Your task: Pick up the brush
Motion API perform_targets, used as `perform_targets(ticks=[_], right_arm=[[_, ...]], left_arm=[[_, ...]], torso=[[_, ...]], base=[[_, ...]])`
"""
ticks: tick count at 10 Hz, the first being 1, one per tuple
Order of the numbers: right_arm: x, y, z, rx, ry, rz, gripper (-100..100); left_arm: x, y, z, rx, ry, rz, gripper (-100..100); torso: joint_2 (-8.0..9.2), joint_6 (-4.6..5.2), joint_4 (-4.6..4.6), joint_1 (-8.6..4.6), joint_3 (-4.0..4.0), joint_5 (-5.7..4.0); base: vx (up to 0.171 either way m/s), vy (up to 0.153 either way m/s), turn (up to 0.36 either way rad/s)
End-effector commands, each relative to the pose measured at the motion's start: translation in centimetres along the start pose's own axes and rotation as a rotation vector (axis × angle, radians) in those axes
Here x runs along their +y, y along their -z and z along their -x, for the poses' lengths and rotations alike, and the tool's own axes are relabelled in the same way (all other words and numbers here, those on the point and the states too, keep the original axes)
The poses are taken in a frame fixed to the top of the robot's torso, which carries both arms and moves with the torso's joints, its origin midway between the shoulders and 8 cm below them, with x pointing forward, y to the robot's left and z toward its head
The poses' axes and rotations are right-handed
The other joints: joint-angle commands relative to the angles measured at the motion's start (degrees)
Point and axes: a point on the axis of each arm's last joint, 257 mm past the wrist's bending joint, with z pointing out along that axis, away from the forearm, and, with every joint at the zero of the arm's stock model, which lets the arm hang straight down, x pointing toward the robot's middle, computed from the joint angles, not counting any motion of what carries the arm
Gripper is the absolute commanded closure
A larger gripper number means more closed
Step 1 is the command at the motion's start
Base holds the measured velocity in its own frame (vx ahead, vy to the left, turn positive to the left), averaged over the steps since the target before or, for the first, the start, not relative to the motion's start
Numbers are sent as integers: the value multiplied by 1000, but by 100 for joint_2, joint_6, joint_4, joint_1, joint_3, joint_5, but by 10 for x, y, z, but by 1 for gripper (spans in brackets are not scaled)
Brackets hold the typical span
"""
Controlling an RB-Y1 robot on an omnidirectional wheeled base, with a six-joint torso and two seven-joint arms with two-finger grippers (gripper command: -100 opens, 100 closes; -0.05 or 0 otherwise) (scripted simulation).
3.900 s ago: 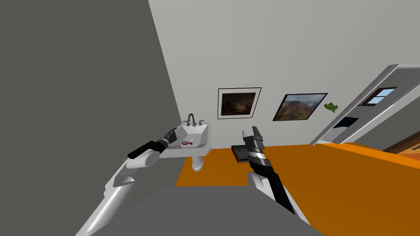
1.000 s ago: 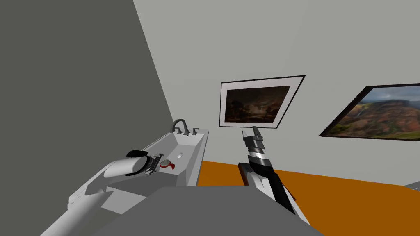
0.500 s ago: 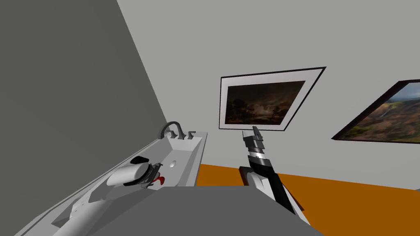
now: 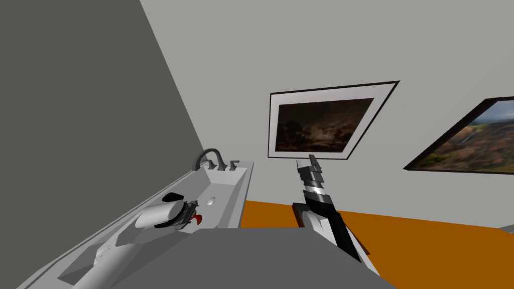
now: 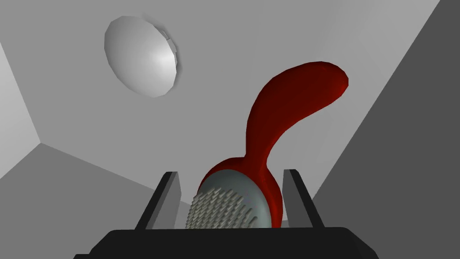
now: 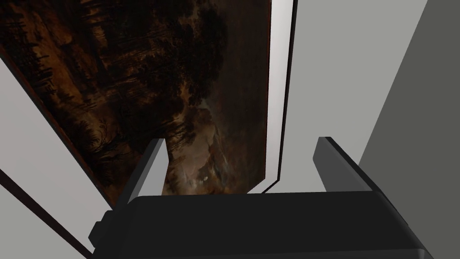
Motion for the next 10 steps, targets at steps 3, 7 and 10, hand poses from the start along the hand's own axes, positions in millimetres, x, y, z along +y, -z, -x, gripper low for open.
perform_targets(ticks=[3,7,10], right_arm=[[0,0,0,0,0,0,0],[0,0,0,0,0,0,0],[0,0,0,0,0,0,0]], left_arm=[[-2,1,0,0,-2,-4,100],[-2,12,0,2,-7,-1,100],[-2,14,0,2,-8,0,0]], torso=[[2,-9,-4,-1,-1,2],[4,-11,-3,-7,1,-1],[2,-9,-4,-8,-1,-1]], base=[[0,0,-5],[3,-5,18],[3,-4,10]])
